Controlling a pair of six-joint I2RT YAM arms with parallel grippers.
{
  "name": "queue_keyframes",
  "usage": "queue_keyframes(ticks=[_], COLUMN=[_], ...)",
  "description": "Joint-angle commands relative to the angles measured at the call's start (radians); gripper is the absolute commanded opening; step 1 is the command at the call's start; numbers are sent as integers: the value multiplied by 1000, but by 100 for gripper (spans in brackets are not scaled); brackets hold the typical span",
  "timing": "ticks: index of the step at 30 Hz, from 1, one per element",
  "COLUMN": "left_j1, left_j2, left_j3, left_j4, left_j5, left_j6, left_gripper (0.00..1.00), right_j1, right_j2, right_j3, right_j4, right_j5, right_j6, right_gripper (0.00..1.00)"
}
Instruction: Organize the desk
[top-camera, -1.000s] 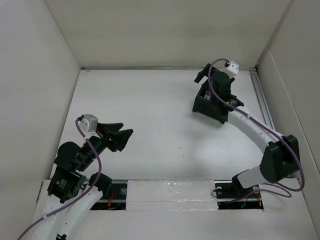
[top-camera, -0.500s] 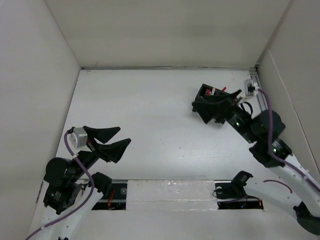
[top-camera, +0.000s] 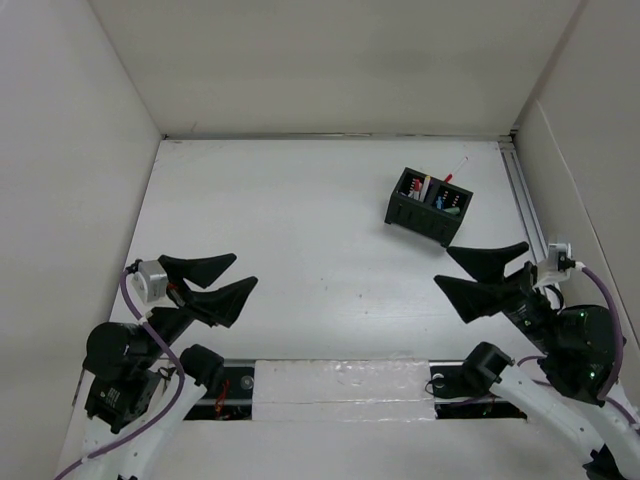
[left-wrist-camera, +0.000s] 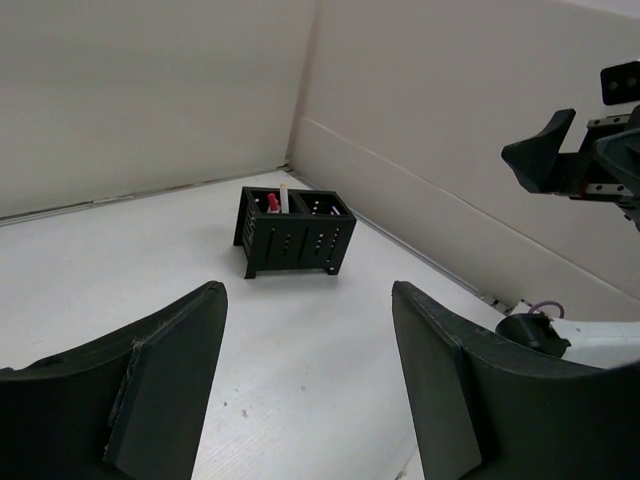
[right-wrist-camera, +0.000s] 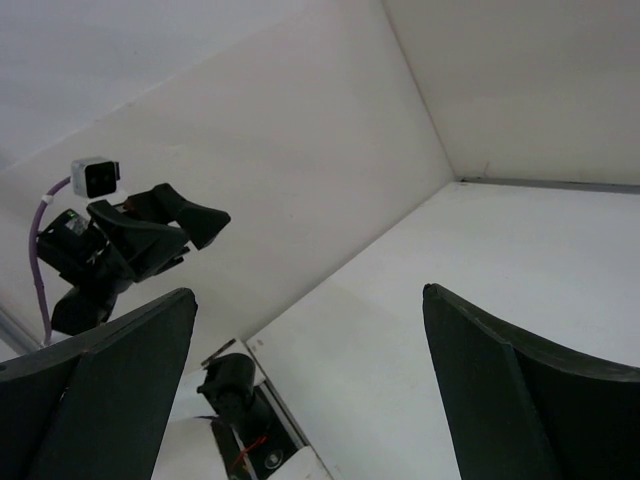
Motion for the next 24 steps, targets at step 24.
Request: queue_keyframes(ticks=[24], left_j1=[3], left_j2=[2], left_j3=[-8], left_j4=[37], left_j5=[-18], left_j6=[22], left_gripper=[61], right_j1=[6], right_j2=[55], right_j3=[-72], right_j4=[40], right_j5=[157], right_j6=[91], right_gripper=[100])
